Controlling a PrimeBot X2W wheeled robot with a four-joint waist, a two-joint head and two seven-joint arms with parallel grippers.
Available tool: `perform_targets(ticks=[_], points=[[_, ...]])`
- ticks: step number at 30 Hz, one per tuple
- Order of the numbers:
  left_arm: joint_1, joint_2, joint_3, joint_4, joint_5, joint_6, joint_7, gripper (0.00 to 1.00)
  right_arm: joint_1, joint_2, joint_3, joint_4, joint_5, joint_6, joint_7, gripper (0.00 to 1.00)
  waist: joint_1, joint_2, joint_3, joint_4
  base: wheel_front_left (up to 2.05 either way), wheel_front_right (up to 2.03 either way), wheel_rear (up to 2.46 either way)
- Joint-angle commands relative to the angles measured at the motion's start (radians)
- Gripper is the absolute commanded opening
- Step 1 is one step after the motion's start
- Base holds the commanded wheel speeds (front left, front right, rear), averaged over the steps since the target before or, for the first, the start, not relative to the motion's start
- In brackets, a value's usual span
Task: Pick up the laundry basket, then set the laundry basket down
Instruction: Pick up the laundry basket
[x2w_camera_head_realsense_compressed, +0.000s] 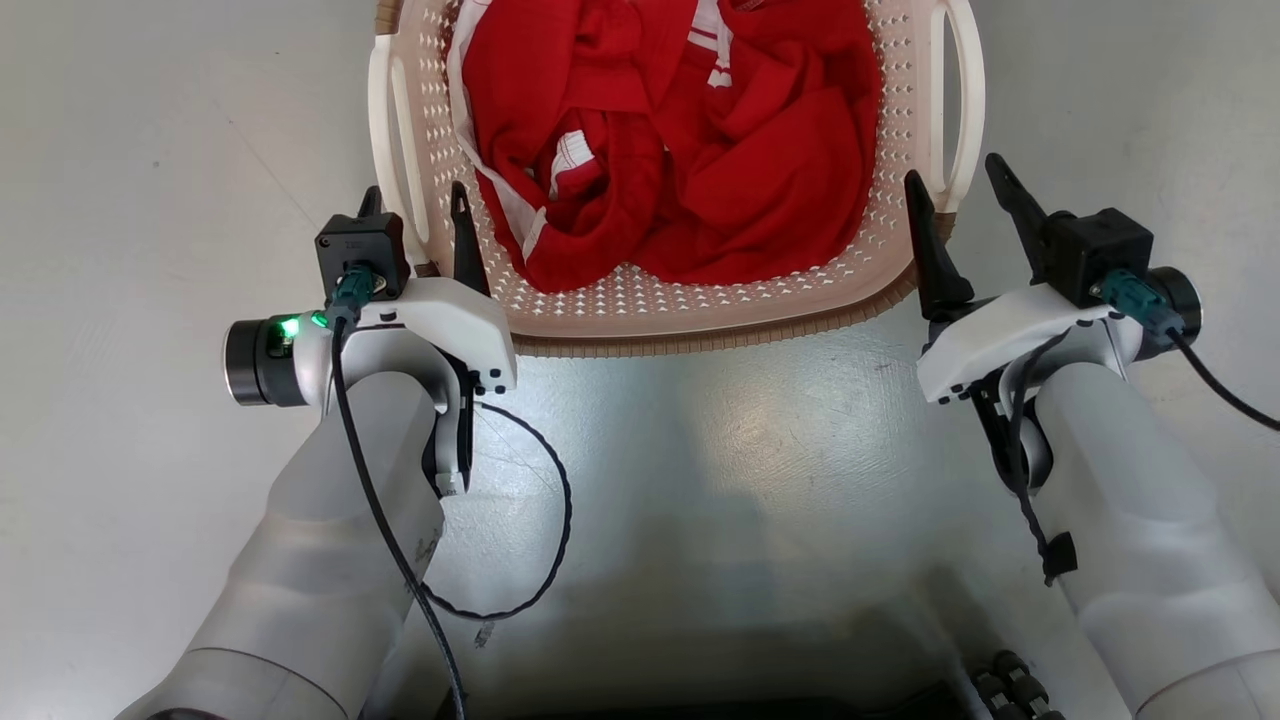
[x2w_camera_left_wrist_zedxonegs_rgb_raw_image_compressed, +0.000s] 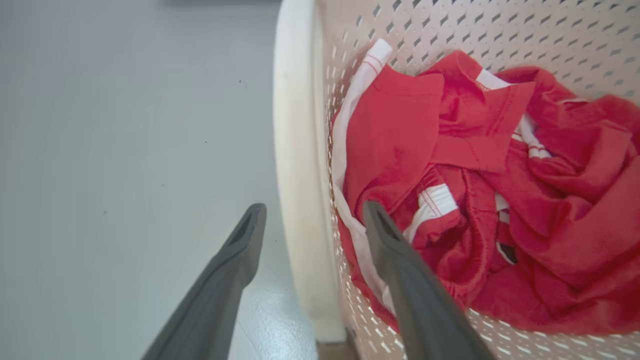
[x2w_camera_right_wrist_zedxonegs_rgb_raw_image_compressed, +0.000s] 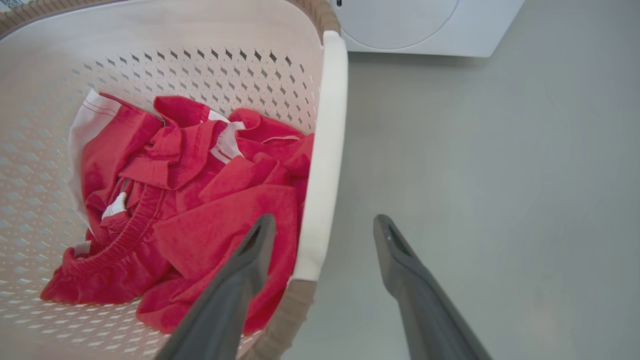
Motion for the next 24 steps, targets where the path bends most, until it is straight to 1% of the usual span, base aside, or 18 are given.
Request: perform_targets(ticks=[1,8,18,24], points=[[0.006,0.024,0.009,-0.001,-0.016,0.006,-0.005,1.00,0.021,0.012,0.019,0.005,0.013,0.003,-0.013,1.00,-0.0001,0.0000,0.001,0.000,0.00,0.00,0.00],[-0.013,0.024,-0.016,0.034,-0.038,0.003,-0.005,1.00,-0.007,0.012,0.015,0.053,0.017,0.003,-0.013,1.00,-0.0001,0.0000,-0.001,0.000,0.00,0.00,0.00],[-0.037,0.024,-0.042,0.057,-0.065,0.003,-0.005,1.00,-0.017,0.012,0.014,0.058,0.013,0.003,-0.013,1.00,-0.0001,0.0000,-0.006,0.003,0.00,0.00,0.00],[-0.041,0.024,-0.052,0.063,-0.074,0.002,-0.005,1.00,-0.016,0.012,0.027,0.068,0.035,0.003,-0.013,1.00,-0.0001,0.0000,-0.008,0.006,0.00,0.00,0.00]])
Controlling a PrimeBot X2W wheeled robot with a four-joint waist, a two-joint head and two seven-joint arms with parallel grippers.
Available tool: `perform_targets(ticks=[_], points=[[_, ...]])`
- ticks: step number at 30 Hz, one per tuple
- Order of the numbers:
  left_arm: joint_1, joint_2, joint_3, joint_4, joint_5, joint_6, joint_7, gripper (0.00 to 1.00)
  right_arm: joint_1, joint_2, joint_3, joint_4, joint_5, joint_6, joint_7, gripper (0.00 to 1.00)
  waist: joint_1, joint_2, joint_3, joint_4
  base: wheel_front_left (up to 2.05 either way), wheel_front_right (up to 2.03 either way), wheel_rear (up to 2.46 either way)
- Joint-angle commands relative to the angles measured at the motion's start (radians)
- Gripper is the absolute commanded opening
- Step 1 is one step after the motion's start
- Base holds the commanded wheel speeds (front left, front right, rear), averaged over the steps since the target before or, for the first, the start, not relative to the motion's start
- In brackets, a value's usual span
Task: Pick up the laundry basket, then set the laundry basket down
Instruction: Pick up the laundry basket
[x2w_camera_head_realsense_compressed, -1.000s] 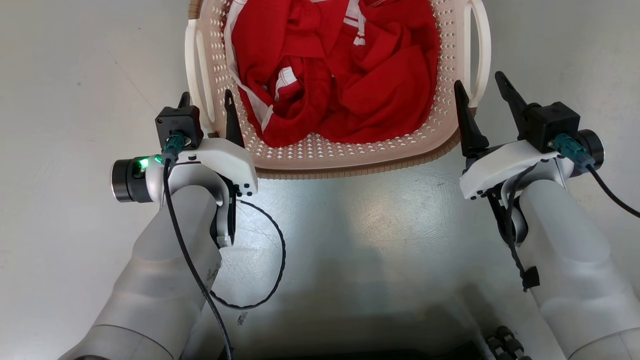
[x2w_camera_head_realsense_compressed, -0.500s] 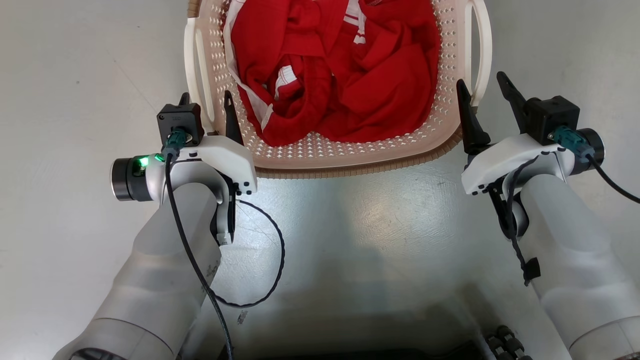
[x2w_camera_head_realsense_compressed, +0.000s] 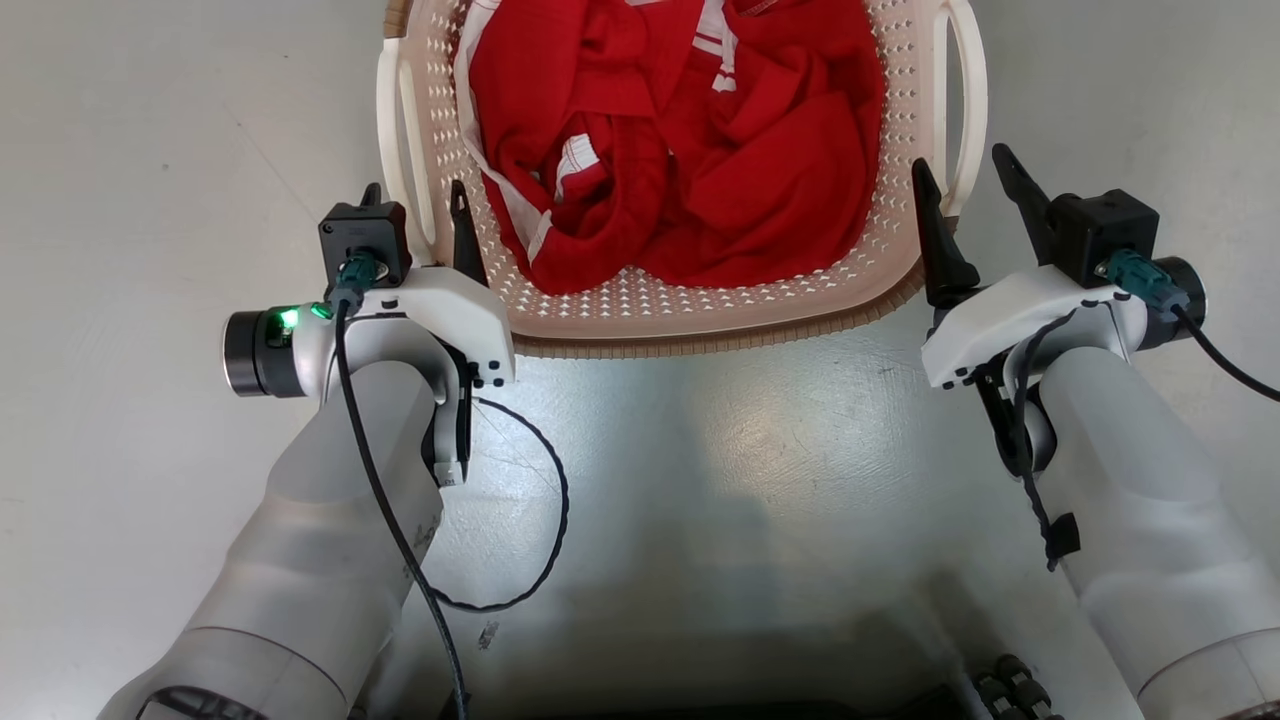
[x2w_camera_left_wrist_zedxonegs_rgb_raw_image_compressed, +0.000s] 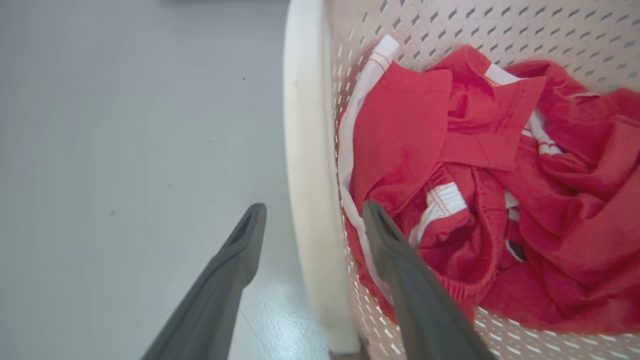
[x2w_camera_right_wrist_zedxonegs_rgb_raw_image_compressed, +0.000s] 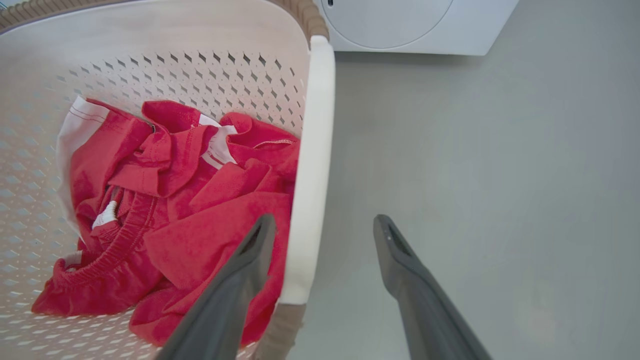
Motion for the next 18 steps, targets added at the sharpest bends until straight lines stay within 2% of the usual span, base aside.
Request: perform_targets(ticks=[1,3,4,13,18], points=[[0.003,0.024,0.012,-0.005,-0.014,0.002,-0.005,1.00,0.036,0.013,0.018,-0.004,0.009,0.003,-0.013,1.00,-0.0001,0.0000,0.000,0.000,0.00,0.00,0.00],[0.001,0.024,0.009,-0.003,-0.016,0.002,-0.005,1.00,0.034,0.013,0.025,0.000,0.018,0.003,-0.013,0.98,-0.0001,0.0000,0.000,0.000,0.00,0.00,0.00],[-0.001,0.024,0.006,-0.002,-0.016,0.001,-0.005,1.00,0.034,0.013,0.029,0.003,0.023,0.003,-0.013,0.94,-0.0001,0.0000,0.000,0.000,0.00,0.00,0.00],[-0.003,0.024,0.004,-0.029,-0.015,0.004,-0.005,1.00,0.022,0.013,0.051,0.024,0.057,0.003,-0.013,0.90,-0.0001,0.0000,0.007,0.003,0.00,0.00,0.00],[0.001,0.024,0.002,-0.034,-0.017,0.005,-0.005,1.00,0.016,0.013,0.055,0.029,0.064,0.003,-0.013,0.77,-0.0001,0.0000,0.008,0.007,0.00,0.00,0.00]])
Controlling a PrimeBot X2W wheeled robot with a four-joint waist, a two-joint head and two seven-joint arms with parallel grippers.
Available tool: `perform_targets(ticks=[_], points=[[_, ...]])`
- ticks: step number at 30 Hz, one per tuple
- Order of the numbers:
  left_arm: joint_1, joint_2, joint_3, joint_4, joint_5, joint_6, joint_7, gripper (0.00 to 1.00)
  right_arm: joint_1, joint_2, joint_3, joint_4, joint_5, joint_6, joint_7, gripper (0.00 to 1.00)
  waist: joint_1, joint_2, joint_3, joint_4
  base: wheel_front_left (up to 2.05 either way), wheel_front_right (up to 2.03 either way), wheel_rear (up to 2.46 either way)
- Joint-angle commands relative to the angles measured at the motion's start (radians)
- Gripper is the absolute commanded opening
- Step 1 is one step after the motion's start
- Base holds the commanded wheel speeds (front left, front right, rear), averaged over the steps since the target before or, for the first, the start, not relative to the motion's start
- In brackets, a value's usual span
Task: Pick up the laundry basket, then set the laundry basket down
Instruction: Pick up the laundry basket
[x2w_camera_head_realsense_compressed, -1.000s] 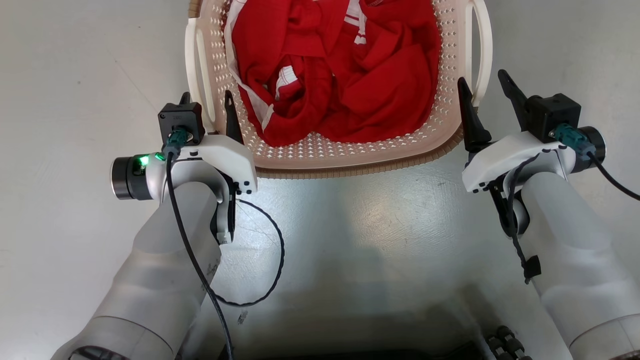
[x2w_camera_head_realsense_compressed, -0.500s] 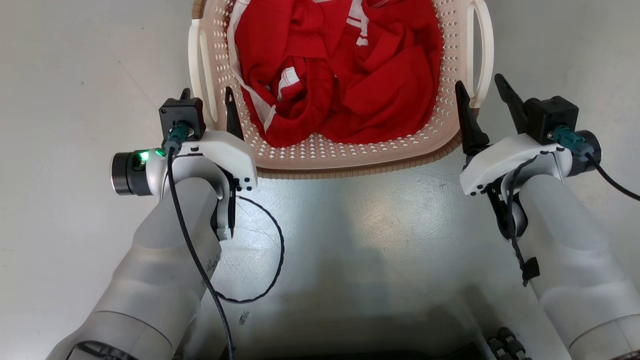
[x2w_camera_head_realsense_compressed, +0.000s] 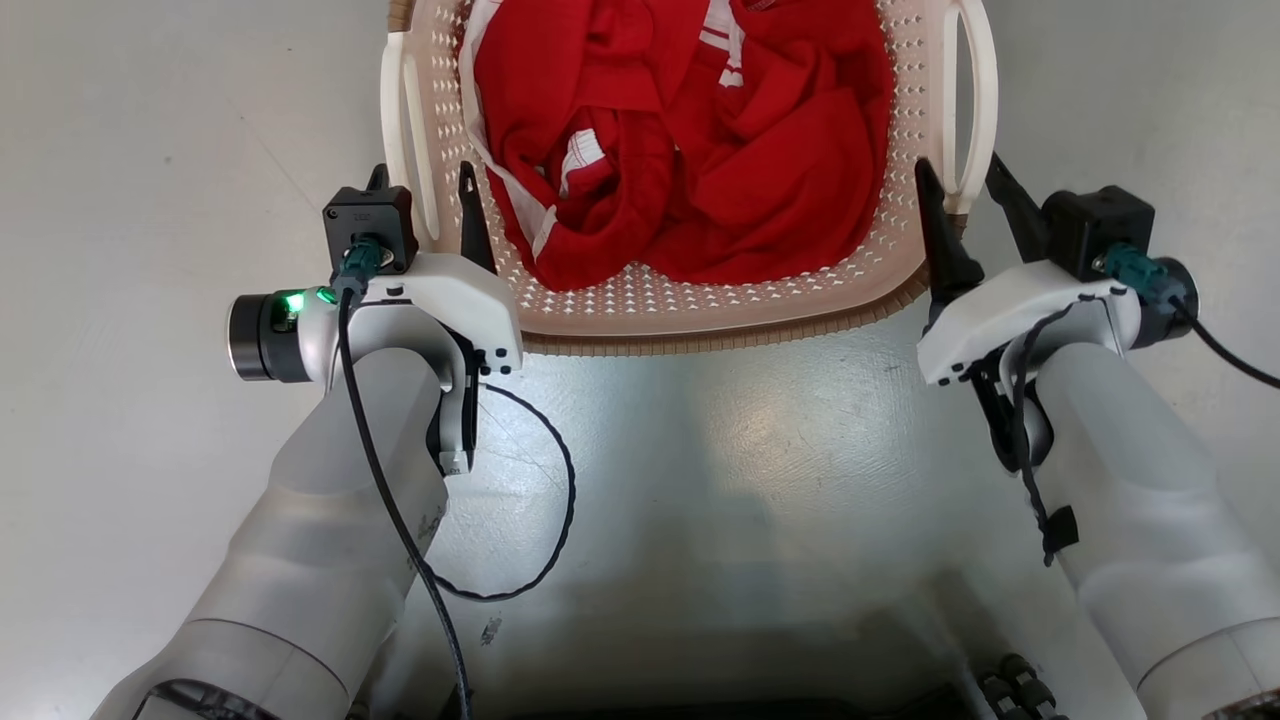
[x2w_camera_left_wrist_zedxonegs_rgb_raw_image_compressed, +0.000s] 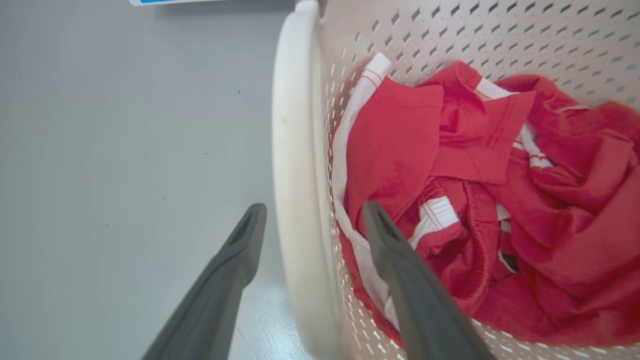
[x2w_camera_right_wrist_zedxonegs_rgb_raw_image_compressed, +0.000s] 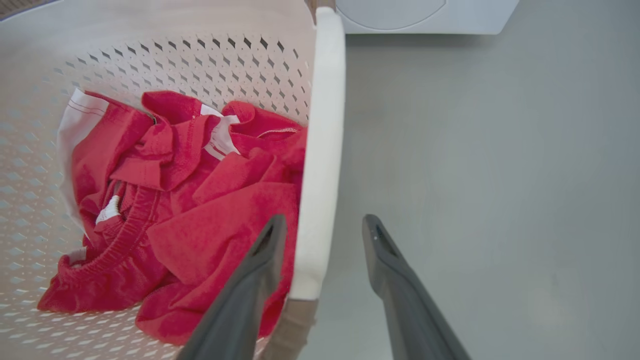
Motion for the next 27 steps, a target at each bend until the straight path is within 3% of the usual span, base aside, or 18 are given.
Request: perform_targets(ticks=[1,4,5,7,8,10,11,14,15,18,21,27], points=[[0.016,0.024,0.012,-0.013,-0.010,0.005,-0.005,1.00,0.030,0.014,0.019,-0.004,0.013,0.003,-0.013,0.73,0.0000,0.0000,0.000,0.002,0.00,0.00,0.00],[0.017,0.024,0.010,-0.013,-0.013,0.005,-0.005,1.00,0.028,0.014,0.020,0.001,0.017,0.003,-0.013,0.67,0.0000,0.0000,-0.001,0.004,0.00,0.00,0.00],[0.017,0.024,0.007,-0.012,-0.016,0.005,-0.005,1.00,0.026,0.014,0.023,0.005,0.022,0.003,-0.013,0.50,0.0000,0.0000,-0.002,0.004,0.00,0.00,0.00],[0.016,0.024,0.003,-0.008,-0.019,0.003,-0.005,0.82,0.024,0.014,0.025,0.009,0.028,0.003,-0.013,0.44,0.0000,0.0000,-0.002,0.004,0.00,0.00,0.00],[0.015,0.024,0.001,-0.006,-0.021,0.002,-0.005,0.49,0.023,0.014,0.027,0.012,0.032,0.003,-0.013,0.40,0.0000,0.0000,-0.002,0.004,0.00,0.00,0.00],[0.013,0.024,-0.001,-0.004,-0.024,0.002,-0.005,0.24,0.021,0.014,0.029,0.017,0.039,0.003,-0.013,0.37,0.0000,0.0000,-0.002,0.003,0.00,0.00,0.00],[0.012,0.024,-0.002,-0.003,-0.025,0.002,-0.005,0.01,0.021,0.014,0.029,0.021,0.045,0.003,-0.013,0.31,0.0000,0.0000,-0.001,0.003,0.00,0.00,0.00],[0.011,0.024,-0.005,-0.001,-0.028,0.002,-0.005,0.00,0.018,0.014,0.031,0.029,0.061,0.003,-0.013,0.11,0.0000,0.0000,0.001,0.002,0.00,0.00,0.00],[0.011,0.024,-0.006,-0.001,-0.030,0.001,-0.005,0.00,0.018,0.014,0.033,0.030,0.067,0.003,-0.013,0.09,0.0000,0.0000,0.001,0.002,0.00,0.00,0.00],[0.012,0.024,-0.010,0.003,-0.036,-0.001,-0.005,0.00,0.018,0.014,0.039,0.032,0.090,0.003,-0.013,0.09,0.0000,0.0000,0.001,0.001,0.00,0.00,0.00],[0.011,0.024,-0.014,0.006,-0.041,-0.002,-0.005,0.00,0.016,0.014,0.046,0.034,0.101,0.003,-0.013,0.00,0.0000,0.0000,-0.001,0.000,0.00,0.00,0.00],[0.008,0.024,-0.022,0.012,-0.049,-0.002,-0.005,0.00,0.020,0.014,0.055,0.043,0.113,0.003,-0.013,0.00,0.0000,0.0000,-0.011,0.000,0.00,0.00,0.00]])
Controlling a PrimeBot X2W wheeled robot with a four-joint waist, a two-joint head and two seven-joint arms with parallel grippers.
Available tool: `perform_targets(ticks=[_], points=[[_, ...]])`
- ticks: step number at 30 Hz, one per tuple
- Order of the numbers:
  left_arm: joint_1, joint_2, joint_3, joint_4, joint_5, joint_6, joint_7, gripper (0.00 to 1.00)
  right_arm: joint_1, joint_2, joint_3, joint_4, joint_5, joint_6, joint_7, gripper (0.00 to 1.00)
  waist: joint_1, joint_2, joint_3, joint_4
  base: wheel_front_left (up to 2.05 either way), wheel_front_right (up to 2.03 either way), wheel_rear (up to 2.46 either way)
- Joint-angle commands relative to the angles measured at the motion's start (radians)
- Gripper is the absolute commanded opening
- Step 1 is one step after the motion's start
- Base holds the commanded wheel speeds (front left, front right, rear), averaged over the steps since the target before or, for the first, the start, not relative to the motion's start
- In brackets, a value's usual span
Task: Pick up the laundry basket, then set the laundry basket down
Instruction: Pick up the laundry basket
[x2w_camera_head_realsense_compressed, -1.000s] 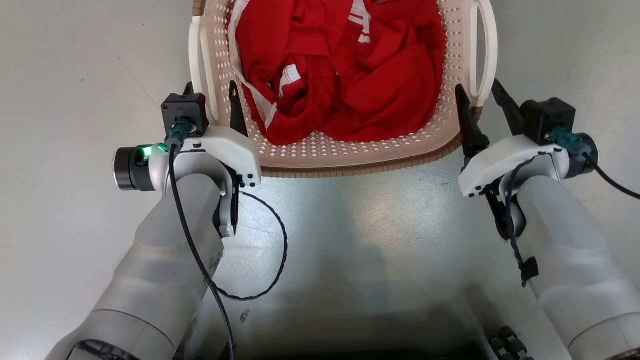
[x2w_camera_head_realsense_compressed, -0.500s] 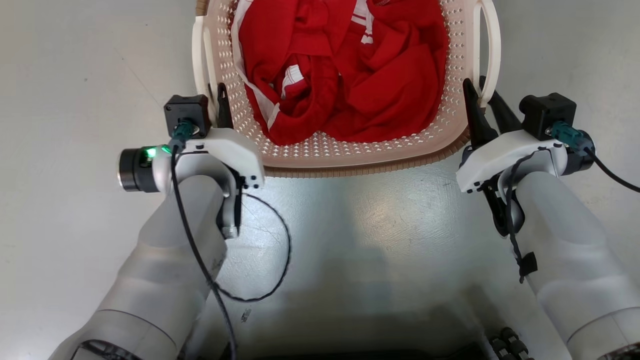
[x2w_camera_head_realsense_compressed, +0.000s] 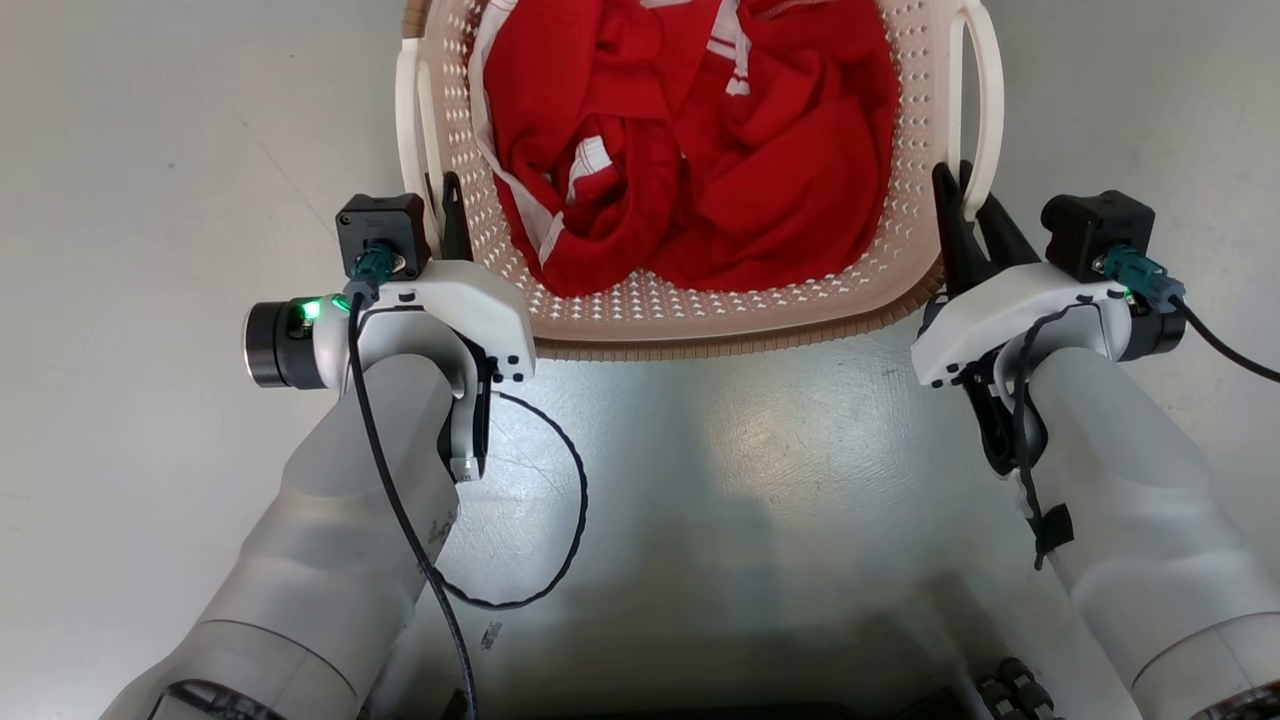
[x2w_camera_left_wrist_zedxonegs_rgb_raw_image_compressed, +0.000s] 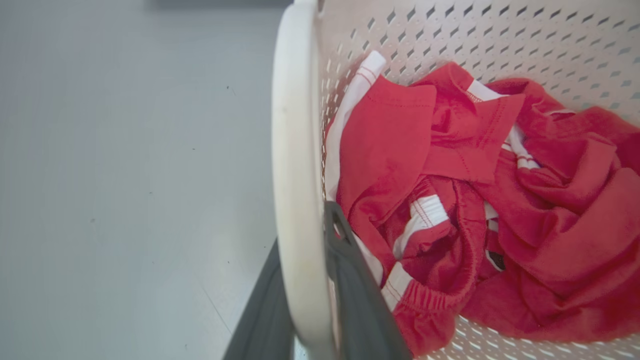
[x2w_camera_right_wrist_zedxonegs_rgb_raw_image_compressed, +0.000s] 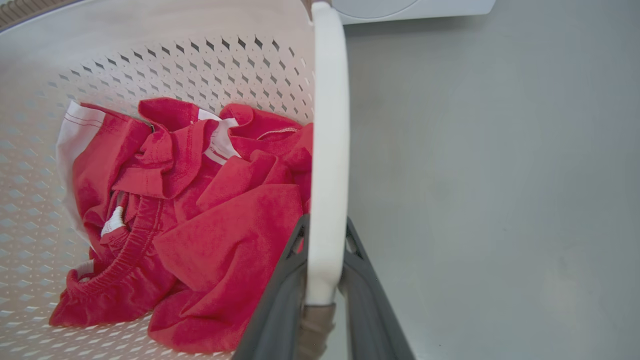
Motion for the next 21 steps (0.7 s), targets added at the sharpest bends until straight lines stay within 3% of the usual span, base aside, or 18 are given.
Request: perform_targets(ticks=[1,21], points=[[0.007,0.030,0.010,0.004,-0.006,0.000,-0.005,0.00,0.046,0.007,0.017,-0.004,0.009,0.002,-0.005,0.00,-0.0001,0.0000,-0.004,0.000,0.00,0.00,0.00],[0.040,0.030,-0.099,0.118,-0.082,-0.042,-0.002,0.00,0.099,0.007,0.142,0.065,0.110,0.002,-0.005,0.00,-0.0001,0.0000,-0.162,0.015,0.00,0.00,0.00]])
